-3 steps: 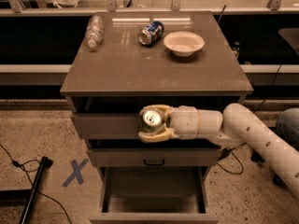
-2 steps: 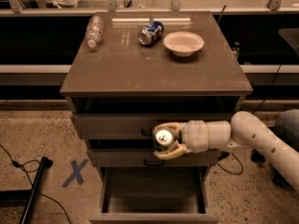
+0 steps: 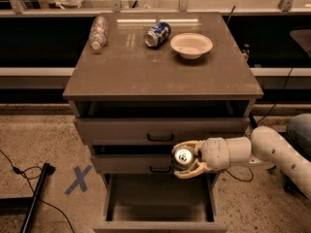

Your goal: Place green can into bottom drawer

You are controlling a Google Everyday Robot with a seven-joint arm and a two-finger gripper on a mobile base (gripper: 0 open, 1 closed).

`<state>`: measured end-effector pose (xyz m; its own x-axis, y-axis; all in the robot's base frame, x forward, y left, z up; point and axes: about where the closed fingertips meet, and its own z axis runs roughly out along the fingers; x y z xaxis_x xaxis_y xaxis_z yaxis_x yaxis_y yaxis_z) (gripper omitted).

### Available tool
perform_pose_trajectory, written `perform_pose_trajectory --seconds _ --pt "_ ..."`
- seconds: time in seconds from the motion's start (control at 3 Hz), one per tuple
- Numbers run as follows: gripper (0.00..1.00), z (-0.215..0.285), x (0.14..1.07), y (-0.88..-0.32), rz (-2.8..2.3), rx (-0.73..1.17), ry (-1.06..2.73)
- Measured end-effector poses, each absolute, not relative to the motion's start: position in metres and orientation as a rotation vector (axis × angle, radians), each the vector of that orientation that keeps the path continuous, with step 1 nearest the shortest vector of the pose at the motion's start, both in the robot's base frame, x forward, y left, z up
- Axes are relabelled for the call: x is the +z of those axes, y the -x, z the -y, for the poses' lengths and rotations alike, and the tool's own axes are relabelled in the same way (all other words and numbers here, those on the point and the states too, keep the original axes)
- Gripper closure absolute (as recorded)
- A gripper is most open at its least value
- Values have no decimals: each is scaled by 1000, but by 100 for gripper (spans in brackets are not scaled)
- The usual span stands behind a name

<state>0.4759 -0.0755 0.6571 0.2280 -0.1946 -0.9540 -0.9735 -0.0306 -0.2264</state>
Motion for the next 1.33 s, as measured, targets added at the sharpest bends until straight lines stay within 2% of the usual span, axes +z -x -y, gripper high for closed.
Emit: perform_pose_trajectory --seconds 0.67,1.33 --pt "100 97 527 -476 -1427 873 1361" --pt "100 97 510 -488 -1478 824 1347"
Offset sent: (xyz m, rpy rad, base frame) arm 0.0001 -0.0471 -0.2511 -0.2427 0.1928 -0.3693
